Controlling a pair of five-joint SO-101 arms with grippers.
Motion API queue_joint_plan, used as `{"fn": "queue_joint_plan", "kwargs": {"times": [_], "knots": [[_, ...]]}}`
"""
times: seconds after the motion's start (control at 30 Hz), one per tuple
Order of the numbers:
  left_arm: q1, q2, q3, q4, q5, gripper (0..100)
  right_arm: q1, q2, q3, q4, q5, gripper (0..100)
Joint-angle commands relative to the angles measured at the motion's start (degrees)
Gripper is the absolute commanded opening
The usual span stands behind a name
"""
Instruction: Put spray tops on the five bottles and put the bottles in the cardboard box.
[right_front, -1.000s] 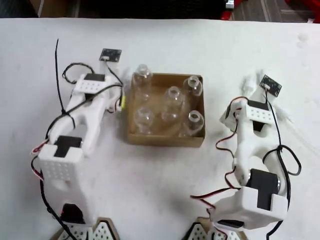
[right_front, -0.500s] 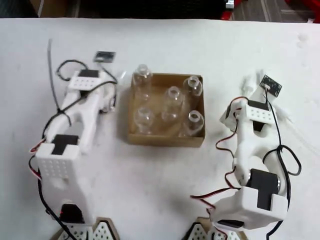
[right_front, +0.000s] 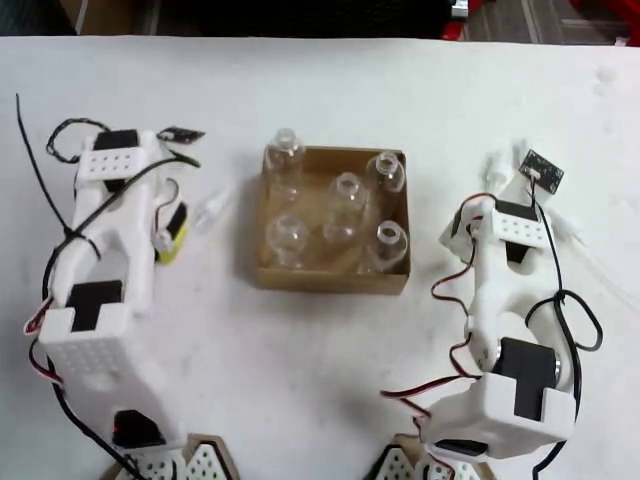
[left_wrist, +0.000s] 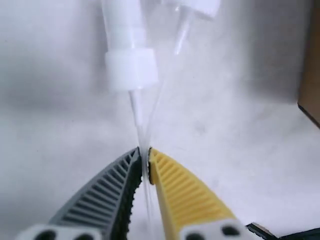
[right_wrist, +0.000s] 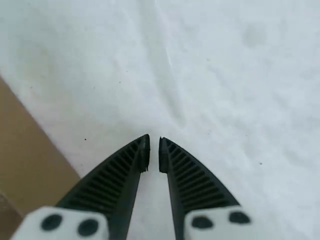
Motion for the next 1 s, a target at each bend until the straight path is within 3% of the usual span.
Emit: {"fn": "queue_joint_plan", "kwargs": {"times": [0.0,0.13,0.3,0.47,0.63,0.97], "knots": [[-1.45,-3.82,-2.73,2.02,-0.44,10,0.13,-0.31,-1.49,-0.66,0.88,1.7],[-1.45,-3.82,-2.55,3.34,-0.97,23,0.13,-0.31,-1.49,-0.66,0.88,1.7],[-1.45,-6.55,-5.89,6.68,-1.58,20,0.13,-0.31,-1.49,-0.66,0.88,1.7],[6.46,-14.11,-17.67,4.75,0.35,20,0.13,-0.31,-1.58,-0.66,0.88,1.7],[14.37,-12.26,-18.46,-1.85,-0.18,20,0.48,-0.31,-1.58,-0.66,0.88,1.7],[9.1,5.23,-26.64,-5.71,-0.09,20,0.57,-0.31,-1.49,-2.59,0.88,1.7]]}}
